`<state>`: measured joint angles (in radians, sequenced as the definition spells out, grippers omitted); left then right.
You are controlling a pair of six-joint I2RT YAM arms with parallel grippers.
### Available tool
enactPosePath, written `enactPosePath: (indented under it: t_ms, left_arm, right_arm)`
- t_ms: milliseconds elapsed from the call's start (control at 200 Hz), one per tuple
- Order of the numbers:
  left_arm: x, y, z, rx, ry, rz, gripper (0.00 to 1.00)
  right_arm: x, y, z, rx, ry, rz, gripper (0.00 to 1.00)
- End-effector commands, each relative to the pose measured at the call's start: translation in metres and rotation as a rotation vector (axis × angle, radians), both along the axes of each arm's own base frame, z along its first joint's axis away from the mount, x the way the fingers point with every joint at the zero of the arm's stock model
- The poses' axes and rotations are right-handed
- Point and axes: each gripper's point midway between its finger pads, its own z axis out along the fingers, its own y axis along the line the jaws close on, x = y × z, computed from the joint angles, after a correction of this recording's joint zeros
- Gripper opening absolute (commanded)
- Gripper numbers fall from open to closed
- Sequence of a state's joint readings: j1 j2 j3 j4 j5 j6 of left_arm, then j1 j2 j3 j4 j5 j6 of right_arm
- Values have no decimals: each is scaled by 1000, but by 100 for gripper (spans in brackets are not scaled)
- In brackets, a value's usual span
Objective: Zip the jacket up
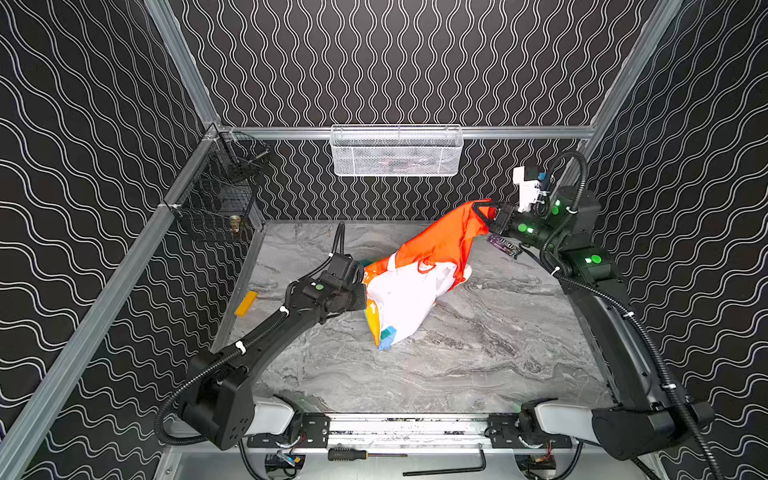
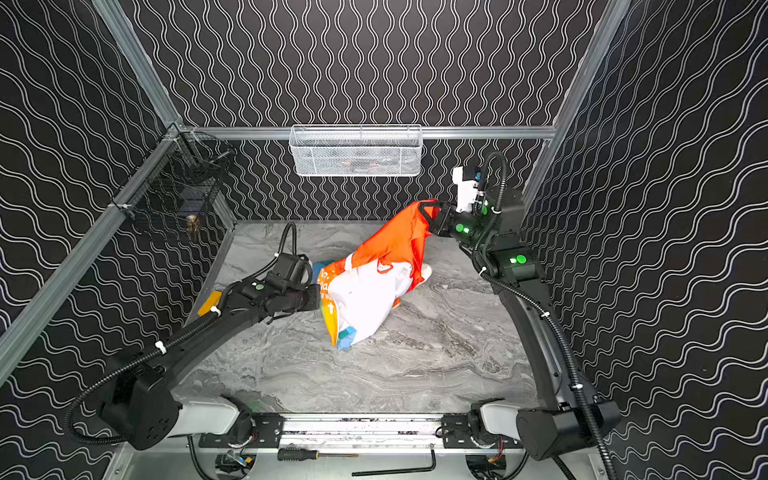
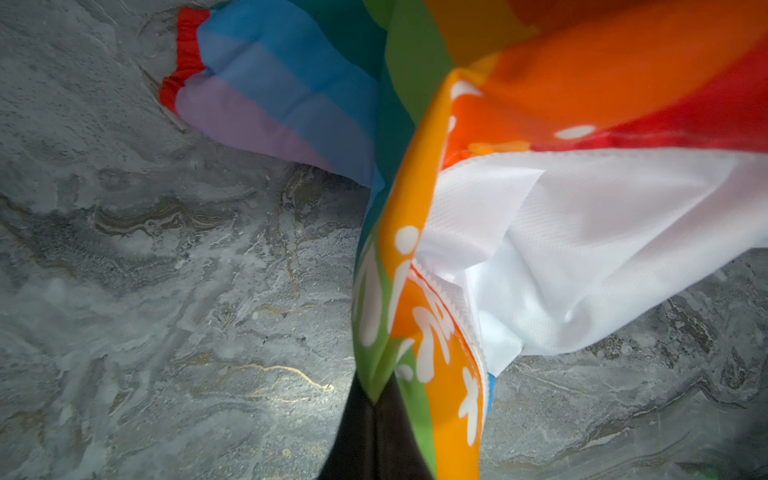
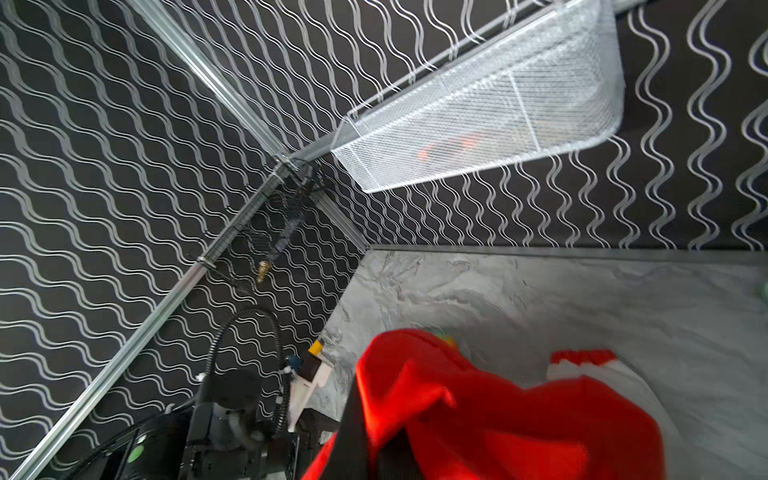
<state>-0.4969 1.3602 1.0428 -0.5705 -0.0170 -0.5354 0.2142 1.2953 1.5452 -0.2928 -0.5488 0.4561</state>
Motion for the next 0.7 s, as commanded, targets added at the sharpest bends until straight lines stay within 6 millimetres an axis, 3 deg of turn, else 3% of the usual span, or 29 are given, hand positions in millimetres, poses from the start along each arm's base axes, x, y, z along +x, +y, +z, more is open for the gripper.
enactPosePath:
  t_ms: [0, 145, 265, 290, 375, 515, 691]
  left_arm:
    - [3, 1, 7, -1, -32, -7, 0]
    - [3, 0, 14, -15, -60, -12, 0]
    - [2, 1, 17, -19, -71, -14, 0]
    - [1, 2, 18, -17, -73, -12, 0]
    - [0, 5, 19, -10, -75, -3, 23]
    - [-4, 13, 27, 8, -90, 15, 48]
    - [-8, 17, 41, 8, -118, 11, 57]
  right_arm:
    - [-15, 7, 42, 35, -154, 74, 0]
    - [-20, 12, 61, 66, -200, 114, 0]
    - [-6, 16, 49, 86, -159, 116, 0]
    - [-1, 17, 42, 89, -139, 116, 0]
    - [19, 24, 11, 88, -61, 107, 0]
    - [53, 44, -54, 30, 74, 62, 0]
    - [95, 73, -128, -31, 233, 27, 1]
